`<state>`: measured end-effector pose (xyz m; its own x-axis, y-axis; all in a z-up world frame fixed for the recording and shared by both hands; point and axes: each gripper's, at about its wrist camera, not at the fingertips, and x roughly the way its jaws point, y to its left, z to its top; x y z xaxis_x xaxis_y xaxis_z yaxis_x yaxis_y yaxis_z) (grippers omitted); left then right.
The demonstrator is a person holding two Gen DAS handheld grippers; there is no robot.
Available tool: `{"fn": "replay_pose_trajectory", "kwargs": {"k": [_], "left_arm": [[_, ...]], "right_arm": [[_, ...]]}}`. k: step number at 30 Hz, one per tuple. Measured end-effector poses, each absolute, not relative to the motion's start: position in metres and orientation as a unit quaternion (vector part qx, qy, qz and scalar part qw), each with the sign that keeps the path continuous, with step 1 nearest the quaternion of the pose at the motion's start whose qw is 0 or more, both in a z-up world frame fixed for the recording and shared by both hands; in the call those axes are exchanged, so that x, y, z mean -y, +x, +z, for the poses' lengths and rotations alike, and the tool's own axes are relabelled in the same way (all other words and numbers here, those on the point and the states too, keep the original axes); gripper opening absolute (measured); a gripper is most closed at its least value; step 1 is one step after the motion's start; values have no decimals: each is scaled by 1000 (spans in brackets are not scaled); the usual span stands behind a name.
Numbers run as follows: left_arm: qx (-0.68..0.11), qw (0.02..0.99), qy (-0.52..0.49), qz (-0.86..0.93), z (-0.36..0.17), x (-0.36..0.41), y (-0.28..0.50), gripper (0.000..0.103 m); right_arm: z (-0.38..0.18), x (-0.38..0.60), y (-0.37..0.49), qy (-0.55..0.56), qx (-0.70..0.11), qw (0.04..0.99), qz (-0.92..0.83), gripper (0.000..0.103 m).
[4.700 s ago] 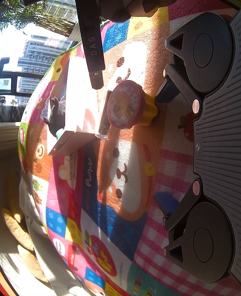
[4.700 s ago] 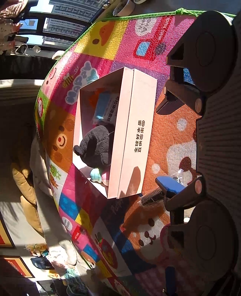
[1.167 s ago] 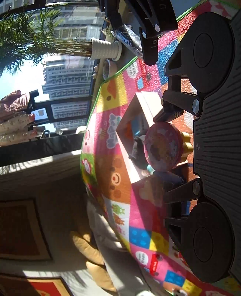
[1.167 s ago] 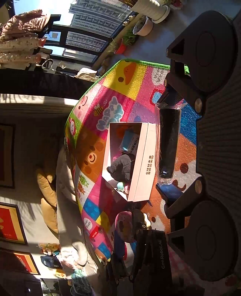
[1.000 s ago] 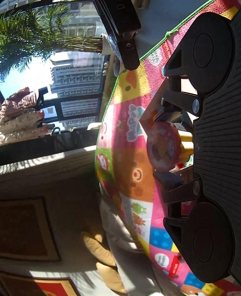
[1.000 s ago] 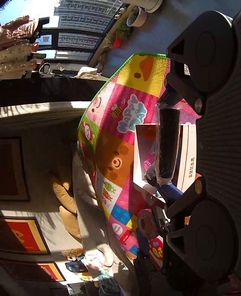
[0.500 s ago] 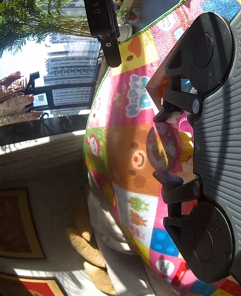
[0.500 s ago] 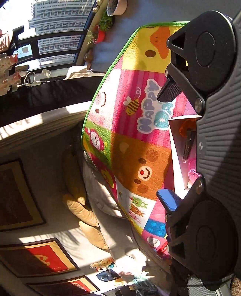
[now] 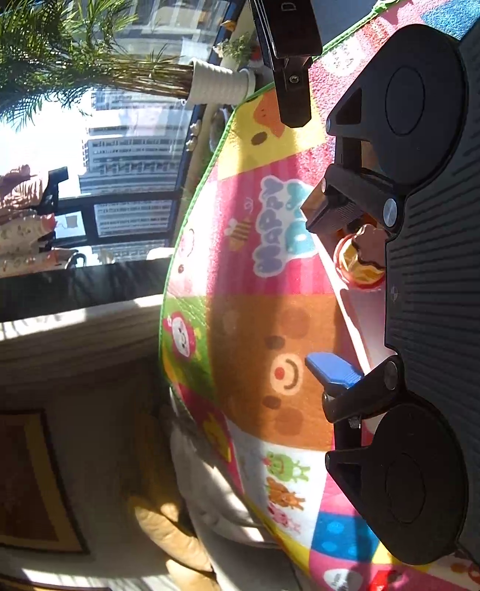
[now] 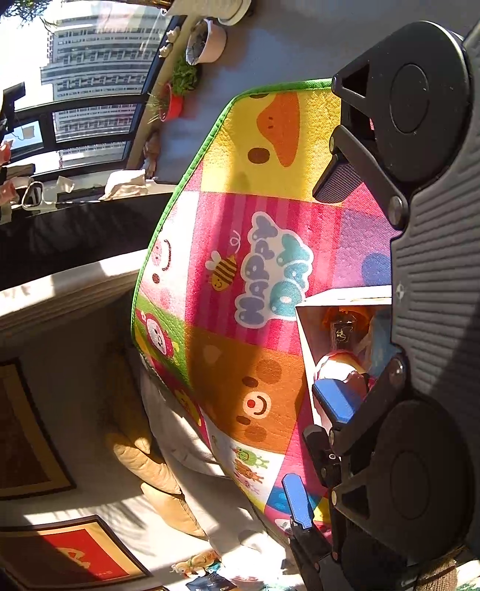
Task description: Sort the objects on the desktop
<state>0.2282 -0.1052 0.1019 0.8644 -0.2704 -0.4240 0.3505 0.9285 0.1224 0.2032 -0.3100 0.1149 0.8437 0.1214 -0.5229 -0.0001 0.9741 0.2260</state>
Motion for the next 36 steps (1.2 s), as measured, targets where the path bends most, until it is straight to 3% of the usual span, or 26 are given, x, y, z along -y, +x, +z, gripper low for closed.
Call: {"fn": "replay_pose_trajectory", "kwargs": {"k": [4,5,8,10,18,34,36], "left_arm": [[-210,960,94,-159,103,89,210,90],[-213,960,86,-159,102,80,200,93],[-221,960,61,-159,94,57,168,96],[-241,957,37,-160,82,42,147,96],[-301,932,-12,-199,42,36,116,97],[-288,943,-30,-162,37,9,108,103],[-286,946,-17,-148,35,8,99,103]], "right_arm": [[108,308,201,105,-286,952,29,102],[104,307,200,106,-292,950,29,98],[88,303,196,93,-318,943,35,67],[77,299,192,85,-334,938,37,57],[57,276,188,87,-377,920,62,56],[60,210,197,24,-361,928,91,64],[66,215,179,34,-341,936,79,70]]}}
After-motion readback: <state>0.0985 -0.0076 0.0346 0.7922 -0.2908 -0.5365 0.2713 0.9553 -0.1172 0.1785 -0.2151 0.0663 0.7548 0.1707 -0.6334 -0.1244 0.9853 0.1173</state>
